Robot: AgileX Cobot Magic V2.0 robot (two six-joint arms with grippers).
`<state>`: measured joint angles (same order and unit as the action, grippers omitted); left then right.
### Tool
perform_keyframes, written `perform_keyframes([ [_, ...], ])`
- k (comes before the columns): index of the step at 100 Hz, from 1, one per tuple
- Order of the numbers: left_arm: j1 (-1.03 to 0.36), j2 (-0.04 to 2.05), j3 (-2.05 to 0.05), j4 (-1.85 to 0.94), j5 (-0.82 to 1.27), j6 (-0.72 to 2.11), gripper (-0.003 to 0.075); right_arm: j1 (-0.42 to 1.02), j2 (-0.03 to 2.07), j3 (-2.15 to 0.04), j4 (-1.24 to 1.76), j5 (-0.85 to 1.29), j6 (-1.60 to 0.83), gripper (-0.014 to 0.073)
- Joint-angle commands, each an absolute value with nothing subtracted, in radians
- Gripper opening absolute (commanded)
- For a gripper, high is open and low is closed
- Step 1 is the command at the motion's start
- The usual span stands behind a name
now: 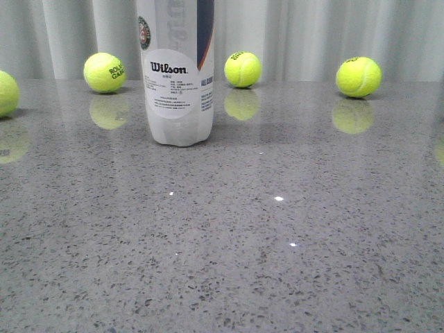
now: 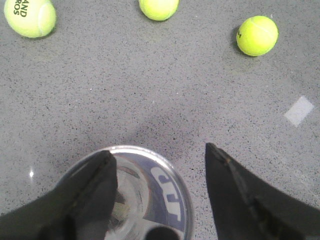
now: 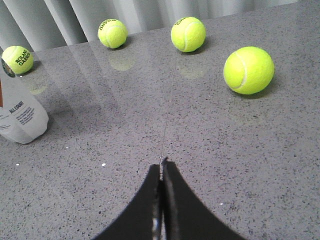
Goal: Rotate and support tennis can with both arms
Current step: 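Open the left gripper and withdraw it from the upright can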
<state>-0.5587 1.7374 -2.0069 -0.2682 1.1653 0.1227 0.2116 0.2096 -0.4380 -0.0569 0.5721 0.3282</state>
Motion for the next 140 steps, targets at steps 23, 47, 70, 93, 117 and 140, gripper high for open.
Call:
perform_keyframes([
  [23,-0.577,1.572,-1.989,-0.271,0.982,0.151,0.0133,0.204,0.218,-0.463,-0.06,0.489,0.325,-0.0036],
  [47,-0.577,1.345,-1.734,-0.252,0.793,0.151,-0.0021,0.204,0.218,-0.463,-0.06,0.489,0.325,-0.0036],
  [70,-0.577,1.108,-1.389,-0.248,0.577,0.151,-0.0021,0.204,0.218,-0.463,-0.06,0.489,0.325,-0.0036],
  [93,-0.577,0.9,-1.074,-0.214,0.417,0.151,-0.0021,0.204,0.218,-0.463,-0.06,0.489,0.325,-0.0036],
  [117,-0.562,0.728,-0.864,-0.105,0.434,0.146,-0.0021,0.204,0.218,-0.463,-0.06,0.489,0.325,-0.0036],
  [140,-0.535,0.598,-0.73,-0.062,0.44,0.146,-0.0021,0.204,0.218,-0.463,-0.06,0.489,0.325,-0.0036],
])
